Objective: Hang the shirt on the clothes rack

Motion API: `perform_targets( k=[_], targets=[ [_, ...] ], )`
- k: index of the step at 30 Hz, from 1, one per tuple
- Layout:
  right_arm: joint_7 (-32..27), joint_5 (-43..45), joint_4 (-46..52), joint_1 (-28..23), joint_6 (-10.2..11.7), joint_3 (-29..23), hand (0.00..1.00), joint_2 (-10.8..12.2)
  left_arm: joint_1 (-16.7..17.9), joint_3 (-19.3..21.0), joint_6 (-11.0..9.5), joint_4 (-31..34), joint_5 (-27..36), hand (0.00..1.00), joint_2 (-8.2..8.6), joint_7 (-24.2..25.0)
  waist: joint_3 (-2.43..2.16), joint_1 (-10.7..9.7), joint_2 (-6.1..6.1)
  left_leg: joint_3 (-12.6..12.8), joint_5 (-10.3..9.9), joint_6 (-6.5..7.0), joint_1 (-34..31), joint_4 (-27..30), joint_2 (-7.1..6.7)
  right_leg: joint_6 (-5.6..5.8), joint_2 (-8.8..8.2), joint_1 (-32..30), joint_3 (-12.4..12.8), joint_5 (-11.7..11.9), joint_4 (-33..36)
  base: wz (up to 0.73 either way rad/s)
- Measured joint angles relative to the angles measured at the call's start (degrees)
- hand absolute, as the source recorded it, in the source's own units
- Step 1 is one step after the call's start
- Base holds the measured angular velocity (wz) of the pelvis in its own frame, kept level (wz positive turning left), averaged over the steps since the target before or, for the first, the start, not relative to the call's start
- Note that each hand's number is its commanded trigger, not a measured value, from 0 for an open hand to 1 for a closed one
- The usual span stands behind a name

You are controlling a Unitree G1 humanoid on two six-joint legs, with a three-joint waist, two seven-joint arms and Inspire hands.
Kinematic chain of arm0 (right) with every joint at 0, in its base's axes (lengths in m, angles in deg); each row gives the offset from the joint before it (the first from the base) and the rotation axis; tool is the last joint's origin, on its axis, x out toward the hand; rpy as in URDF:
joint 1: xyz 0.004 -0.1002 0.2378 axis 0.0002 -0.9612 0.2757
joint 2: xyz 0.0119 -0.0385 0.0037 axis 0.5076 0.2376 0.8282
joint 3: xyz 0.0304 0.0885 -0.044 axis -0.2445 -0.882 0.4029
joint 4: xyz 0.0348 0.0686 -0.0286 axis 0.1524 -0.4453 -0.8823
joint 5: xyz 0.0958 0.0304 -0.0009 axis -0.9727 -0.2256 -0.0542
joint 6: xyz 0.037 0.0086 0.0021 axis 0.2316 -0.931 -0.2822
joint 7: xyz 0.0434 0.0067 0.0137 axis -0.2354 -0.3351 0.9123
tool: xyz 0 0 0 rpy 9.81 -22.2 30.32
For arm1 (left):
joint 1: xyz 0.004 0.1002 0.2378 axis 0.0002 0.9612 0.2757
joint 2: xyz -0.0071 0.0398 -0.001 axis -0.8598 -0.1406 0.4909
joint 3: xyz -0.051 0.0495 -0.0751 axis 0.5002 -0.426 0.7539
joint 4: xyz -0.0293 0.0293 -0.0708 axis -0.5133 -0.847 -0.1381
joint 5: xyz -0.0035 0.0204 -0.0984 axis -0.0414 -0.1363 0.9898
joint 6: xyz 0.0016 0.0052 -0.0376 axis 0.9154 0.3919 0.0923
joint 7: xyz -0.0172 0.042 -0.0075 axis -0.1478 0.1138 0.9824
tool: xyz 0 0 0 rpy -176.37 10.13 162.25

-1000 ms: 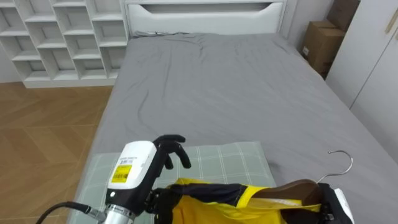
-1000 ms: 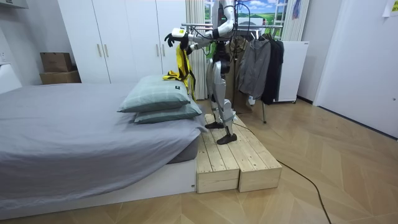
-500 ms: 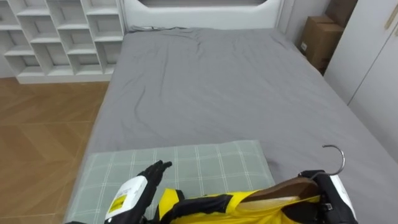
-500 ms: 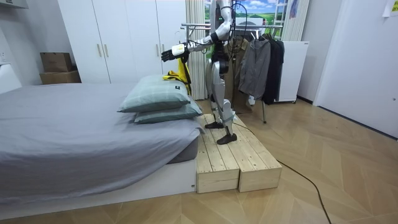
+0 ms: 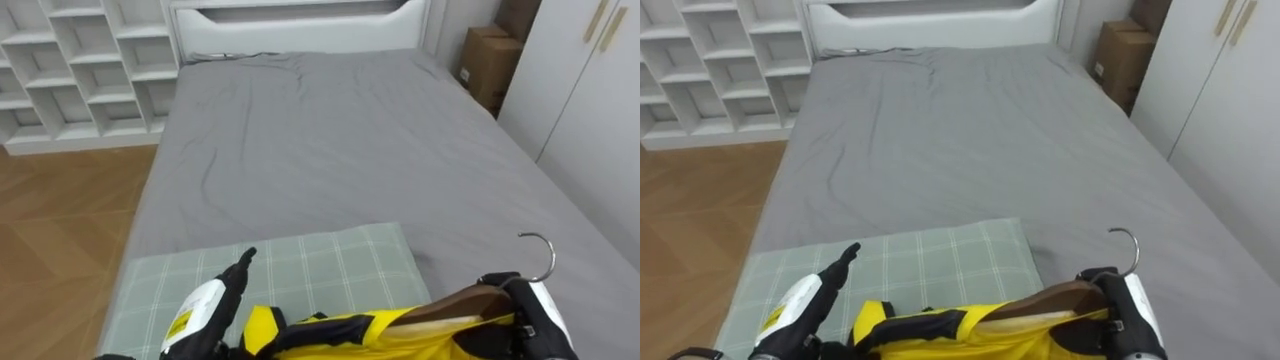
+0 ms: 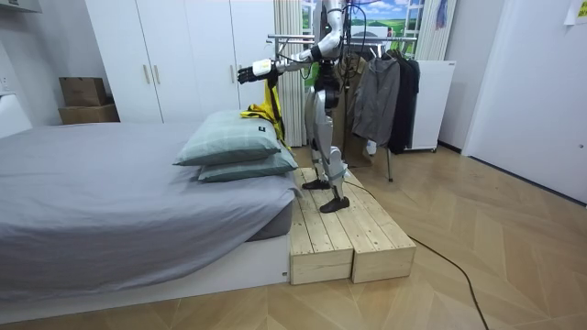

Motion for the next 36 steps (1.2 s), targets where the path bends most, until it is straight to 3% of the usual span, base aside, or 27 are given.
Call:
perform_targets(
  k=[11,13,17,21,23,24,26,28,30,31,32,33,34,36],
  targets=[
    [-0.85,0.1,-0.02,0.01,0.0,-1.0,1.0,-0.3,0.01,0.18,-0.05,0.26,3.44,0.0,0.24,2.4,0.21,-0.01,-0.45,2.02,-0.01,-0.01,0.55,-0.19,0.06,0.0,0.09,-0.69,1.29,0.0,0.63,-0.07],
    [-0.93,0.06,-0.03,-0.07,0.0,-0.94,1.0,-0.29,0.03,0.13,-0.05,0.26,3.57,0.0,0.31,3.65,0.46,-0.05,-0.85,2.34,-0.01,-0.01,0.42,-0.19,0.08,0.01,0.08,-1.05,1.37,0.0,0.98,-0.07],
    [-0.93,0.06,-0.34,-0.43,0.05,-0.95,1.0,-0.29,0.22,0.14,-0.08,0.29,5.68,0.0,0.33,4.21,0.41,-0.14,-1.89,3.54,-0.01,-0.01,-0.51,0.02,0.13,-0.11,0.19,-2.85,2.39,0.38,1.2,-0.17],
    [-0.47,0.65,-5.18,-0.82,0.1,-0.96,1.0,-0.27,1.66,2.09,-0.37,-0.32,5.58,0.0,0.31,5.16,0.03,0.15,-3.64,6.94,-0.26,-0.03,-0.59,0.45,0.63,-0.44,0.67,-4.98,3.51,0.89,2.52,-0.37],
    [0.16,0.61,-7.73,-0.95,0.06,-0.94,1.0,-0.23,2.13,2.86,-0.34,-1.28,5.57,0.0,0.31,5.49,-0.01,0.33,-3.95,8.71,-1.3,-0.19,-0.58,2.17,1.49,-0.72,1.25,-5.72,3.47,1.25,3.44,-0.59],
    [0.22,0.61,-8.8,-0.97,0.06,-0.94,1.0,-0.23,2.55,3.35,-0.36,-1.23,5.6,0.0,0.26,5.76,0.0,1.38,-3.98,10.88,-2.24,-0.24,-0.59,3.73,2.18,-1.21,1.75,-6.96,3.28,1.59,4.56,-0.96],
    [0.26,0.61,-9.62,-0.88,0.06,-0.86,1.0,-0.25,2.6,3.87,-0.37,-1.29,5.62,0.0,0.17,6.08,0.1,2.04,-4.13,14.02,-3.6,-0.13,-0.7,6.31,3.17,-2.15,1.78,-8.16,-0.15,2.33,5.35,-0.98],
    [0.42,-0.76,-11.78,0.02,0.04,-0.89,1.0,-0.25,2.31,4.36,-0.84,-1.34,5.84,0.0,0.3,6.1,0.18,2.87,-4.11,17.69,-5.76,-0.18,-0.68,8.95,5.06,-3.67,1.29,-9.45,-7.69,3.38,5.92,-0.89],
    [0.4,-0.71,-14.16,1.19,0.04,-0.93,1.0,-0.35,2.23,4.35,-1.24,-1.48,7.46,0.0,0.38,6.09,0.31,3.37,-4.05,21.67,-7.48,-0.31,-0.43,10.34,6.79,-4.93,0.61,-10.15,-13.33,4.17,6.22,-0.85],
    [0.29,-0.73,-15.63,1.62,0.05,-0.93,1.0,-0.36,2.09,4.22,-1.25,-1.56,8.52,0.0,0.38,6.1,0.57,3.19,-3.5,23.48,-7.98,-0.21,-0.2,11.03,7.43,-5.08,-0.85,-10.79,-17.33,2.91,9.04,-0.59],
    [0.13,-0.72,-16.16,1.59,0.05,-0.96,1.0,-0.48,1.91,4.03,-1.26,-1.55,9.28,0.0,0.52,6.1,0.58,2.96,-3.59,24.41,-8.2,-0.3,0.25,11.33,7.52,-4.88,-2.45,-11.08,-19.45,1.37,11.91,-0.34],
    [-0.29,-0.7,-17.01,1.6,0.04,-0.94,1.0,-0.81,1.68,3.99,-1.31,-1.54,10.52,0.0,1.07,6.09,0.46,2.88,-3.86,25.81,-8.91,-0.7,1.19,12.36,7.48,-4.07,-5.53,-11.06,-20.68,-1.41,16.55,-0.52],
    [-0.95,-0.62,-17.16,1.81,0.04,-0.78,1.0,-0.9,1.22,4.06,-1.34,-1.55,11.27,0.0,1.24,6.03,0.55,2.94,-3.91,26.88,-10.0,-1.14,1.79,14.21,7.48,-3.91,-6.06,-11.53,-19.06,-2.82,18.03,-0.59],
    [-1.77,0.08,-17.14,2.42,0.1,-0.26,1.0,-0.91,0.77,4.14,-1.37,-1.53,11.27,0.0,1.58,5.79,0.64,2.82,-2.57,27.72,-10.81,-1.71,1.7,16.36,8.67,-4.47,-4.4,-12.32,-17.35,-2.89,17.81,-0.65]
  ],
)
